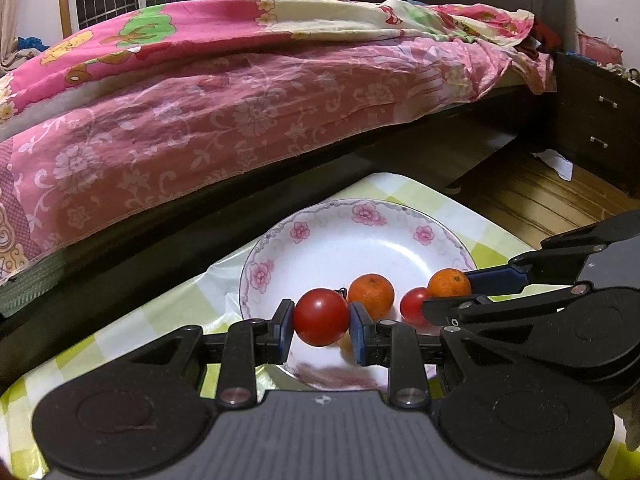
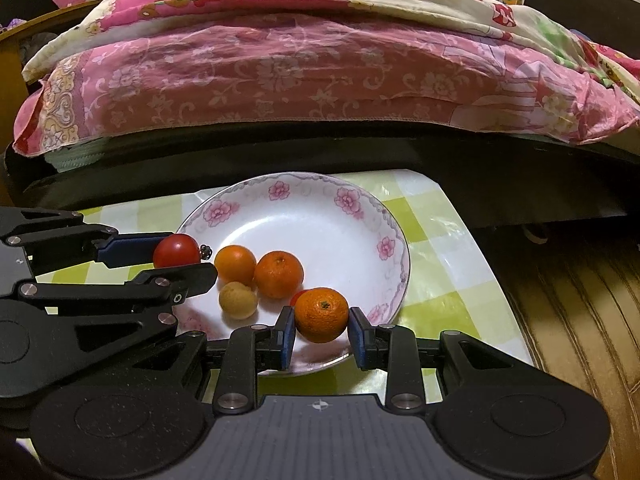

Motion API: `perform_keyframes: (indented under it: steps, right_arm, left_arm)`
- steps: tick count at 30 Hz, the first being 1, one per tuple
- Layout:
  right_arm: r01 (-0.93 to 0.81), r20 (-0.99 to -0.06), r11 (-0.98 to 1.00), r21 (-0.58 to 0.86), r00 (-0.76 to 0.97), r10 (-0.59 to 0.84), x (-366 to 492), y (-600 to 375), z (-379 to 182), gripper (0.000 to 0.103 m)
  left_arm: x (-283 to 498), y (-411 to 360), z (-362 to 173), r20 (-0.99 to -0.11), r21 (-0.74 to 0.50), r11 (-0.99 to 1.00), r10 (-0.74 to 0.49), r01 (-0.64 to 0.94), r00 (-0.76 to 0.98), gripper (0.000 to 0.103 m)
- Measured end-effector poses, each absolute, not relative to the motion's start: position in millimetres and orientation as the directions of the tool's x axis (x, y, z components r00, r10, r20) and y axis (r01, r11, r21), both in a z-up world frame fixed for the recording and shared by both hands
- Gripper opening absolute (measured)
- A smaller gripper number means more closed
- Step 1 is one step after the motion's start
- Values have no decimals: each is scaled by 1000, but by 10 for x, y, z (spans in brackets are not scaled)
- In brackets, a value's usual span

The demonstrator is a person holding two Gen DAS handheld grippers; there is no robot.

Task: Organize fruits
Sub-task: 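Lower both tools into the plate and open them to release the fruits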

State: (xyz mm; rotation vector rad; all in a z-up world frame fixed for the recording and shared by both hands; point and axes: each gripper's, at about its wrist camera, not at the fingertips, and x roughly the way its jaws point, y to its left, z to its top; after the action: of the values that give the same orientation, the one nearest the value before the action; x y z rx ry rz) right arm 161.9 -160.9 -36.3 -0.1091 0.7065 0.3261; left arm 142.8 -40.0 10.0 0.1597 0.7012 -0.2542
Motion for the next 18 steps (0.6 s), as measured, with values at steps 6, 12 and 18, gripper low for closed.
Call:
perform_keyframes:
  steps: [6,12,18]
  right_arm:
    - [-325,-641,946,14,723,258,1720,-1620,-368,27]
    - [-325,-628,946,2,735,254,1800,-1610,-362,28]
    - [-331,-612,943,-15,749,253,1873,-1584,-349,28]
  left_arm:
    - [1529,-395,74,-649,45,960,-181,275,739,35]
    - [1602,-381,26,-649,37,962,-182,269,739,35]
    - [1685,-362,10,-645,28,964,-184,263,742,35]
